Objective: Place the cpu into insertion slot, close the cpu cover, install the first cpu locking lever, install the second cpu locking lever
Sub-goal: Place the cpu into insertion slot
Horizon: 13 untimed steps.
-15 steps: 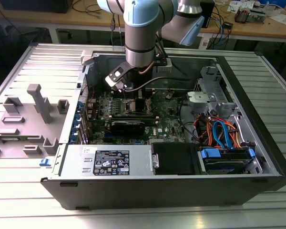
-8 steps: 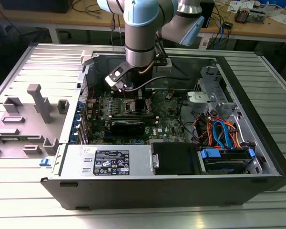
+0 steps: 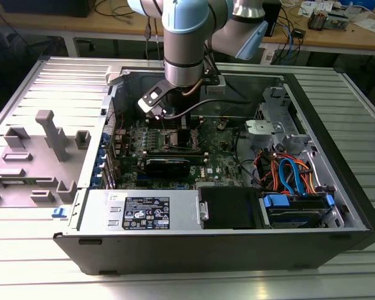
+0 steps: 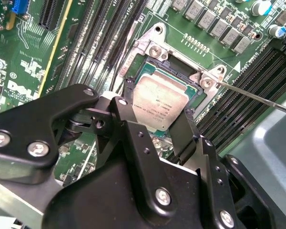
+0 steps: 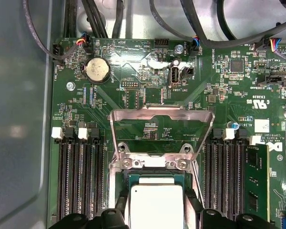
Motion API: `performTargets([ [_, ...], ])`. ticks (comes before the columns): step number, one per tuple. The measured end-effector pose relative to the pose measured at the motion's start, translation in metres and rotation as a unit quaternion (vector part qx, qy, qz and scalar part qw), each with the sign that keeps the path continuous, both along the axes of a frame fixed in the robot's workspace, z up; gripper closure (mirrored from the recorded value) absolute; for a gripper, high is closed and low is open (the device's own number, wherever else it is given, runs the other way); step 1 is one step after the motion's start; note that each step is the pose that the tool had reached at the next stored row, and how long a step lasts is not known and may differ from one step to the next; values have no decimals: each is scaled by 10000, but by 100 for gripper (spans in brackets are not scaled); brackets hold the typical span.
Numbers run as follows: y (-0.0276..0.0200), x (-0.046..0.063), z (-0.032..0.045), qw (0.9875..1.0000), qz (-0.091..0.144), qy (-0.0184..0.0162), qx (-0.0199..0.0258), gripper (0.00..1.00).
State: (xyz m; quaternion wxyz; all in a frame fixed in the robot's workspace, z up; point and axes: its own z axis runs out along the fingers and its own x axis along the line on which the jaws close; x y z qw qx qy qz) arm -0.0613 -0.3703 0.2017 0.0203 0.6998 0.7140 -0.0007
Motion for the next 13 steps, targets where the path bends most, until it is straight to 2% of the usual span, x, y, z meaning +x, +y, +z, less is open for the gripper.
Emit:
performTargets([
  [13,0,1,-26,10000,-65,0,4,45],
])
